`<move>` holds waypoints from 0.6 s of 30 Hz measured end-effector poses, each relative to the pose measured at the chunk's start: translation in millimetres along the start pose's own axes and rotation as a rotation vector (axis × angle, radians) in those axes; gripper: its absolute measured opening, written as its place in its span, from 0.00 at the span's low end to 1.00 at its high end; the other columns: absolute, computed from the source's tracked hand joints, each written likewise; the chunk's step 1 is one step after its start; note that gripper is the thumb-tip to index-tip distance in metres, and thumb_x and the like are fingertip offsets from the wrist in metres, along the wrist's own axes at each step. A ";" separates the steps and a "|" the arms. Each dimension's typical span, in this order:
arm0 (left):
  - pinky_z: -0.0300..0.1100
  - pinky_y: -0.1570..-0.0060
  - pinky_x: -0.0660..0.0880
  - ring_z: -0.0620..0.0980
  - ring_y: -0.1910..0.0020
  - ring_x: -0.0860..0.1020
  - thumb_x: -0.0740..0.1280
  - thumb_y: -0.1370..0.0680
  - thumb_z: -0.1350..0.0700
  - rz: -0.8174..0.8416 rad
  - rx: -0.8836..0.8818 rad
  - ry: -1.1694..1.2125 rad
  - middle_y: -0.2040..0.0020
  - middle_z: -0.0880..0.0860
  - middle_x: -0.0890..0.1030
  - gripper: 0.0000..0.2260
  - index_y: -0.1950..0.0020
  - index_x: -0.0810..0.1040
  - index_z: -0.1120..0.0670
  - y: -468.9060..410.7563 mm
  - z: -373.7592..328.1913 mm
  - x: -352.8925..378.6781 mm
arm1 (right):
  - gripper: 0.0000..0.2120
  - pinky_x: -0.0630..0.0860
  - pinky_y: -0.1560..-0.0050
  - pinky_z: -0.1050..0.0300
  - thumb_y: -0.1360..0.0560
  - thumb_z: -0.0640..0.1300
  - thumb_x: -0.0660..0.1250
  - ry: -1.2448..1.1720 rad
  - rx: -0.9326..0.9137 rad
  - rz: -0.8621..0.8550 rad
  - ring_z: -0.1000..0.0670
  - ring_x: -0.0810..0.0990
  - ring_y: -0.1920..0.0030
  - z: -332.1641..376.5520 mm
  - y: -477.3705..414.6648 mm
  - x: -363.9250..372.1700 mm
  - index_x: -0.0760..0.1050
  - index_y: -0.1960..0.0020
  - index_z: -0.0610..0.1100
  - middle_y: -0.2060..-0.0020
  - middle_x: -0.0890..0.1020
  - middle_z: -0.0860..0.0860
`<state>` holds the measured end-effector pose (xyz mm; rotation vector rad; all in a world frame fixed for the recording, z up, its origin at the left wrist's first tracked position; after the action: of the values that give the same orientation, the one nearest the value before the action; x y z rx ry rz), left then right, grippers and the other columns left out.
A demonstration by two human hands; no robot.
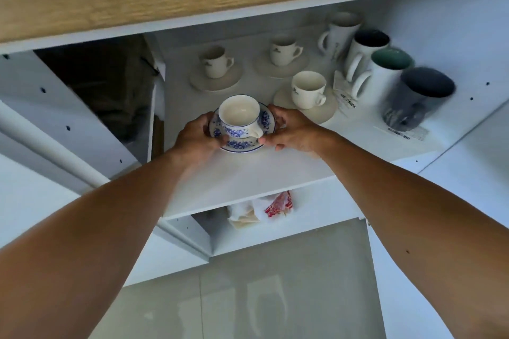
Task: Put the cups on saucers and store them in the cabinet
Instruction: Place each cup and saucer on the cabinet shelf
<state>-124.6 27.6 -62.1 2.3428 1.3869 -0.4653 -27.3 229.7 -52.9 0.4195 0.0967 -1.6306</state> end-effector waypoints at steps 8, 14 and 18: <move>0.53 0.36 0.74 0.52 0.41 0.79 0.75 0.29 0.60 -0.021 -0.003 -0.132 0.42 0.51 0.82 0.23 0.35 0.77 0.50 -24.8 -3.5 -8.2 | 0.18 0.76 0.70 0.68 0.27 0.33 0.74 -0.075 0.000 -0.104 0.60 0.77 0.64 -3.0 -19.8 4.2 0.76 0.39 0.43 0.64 0.80 0.57; 0.52 0.35 0.73 0.53 0.40 0.79 0.74 0.28 0.56 -0.013 -0.025 -0.219 0.41 0.51 0.82 0.22 0.35 0.77 0.49 -34.0 -2.4 -11.4 | 0.17 0.77 0.69 0.68 0.27 0.32 0.74 -0.117 0.016 -0.136 0.58 0.79 0.62 -2.6 -32.2 7.4 0.77 0.40 0.41 0.63 0.80 0.54; 0.51 0.35 0.73 0.53 0.40 0.79 0.75 0.28 0.56 -0.012 -0.023 -0.226 0.41 0.52 0.82 0.22 0.35 0.77 0.50 -39.3 -0.2 -13.1 | 0.16 0.77 0.69 0.67 0.28 0.33 0.75 -0.117 0.024 -0.147 0.58 0.80 0.61 -4.7 -39.5 8.8 0.77 0.44 0.44 0.62 0.81 0.54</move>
<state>-165.3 35.2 -61.9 2.1870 1.2941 -0.6903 -65.3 227.3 -67.4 0.3407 0.0204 -1.7987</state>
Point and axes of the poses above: each hand's wrist, its own y-axis away from the middle knuckle, its own x-axis out of the palm, z = x × y, the point moved 3 cm from there along -y, towards the middle knuckle
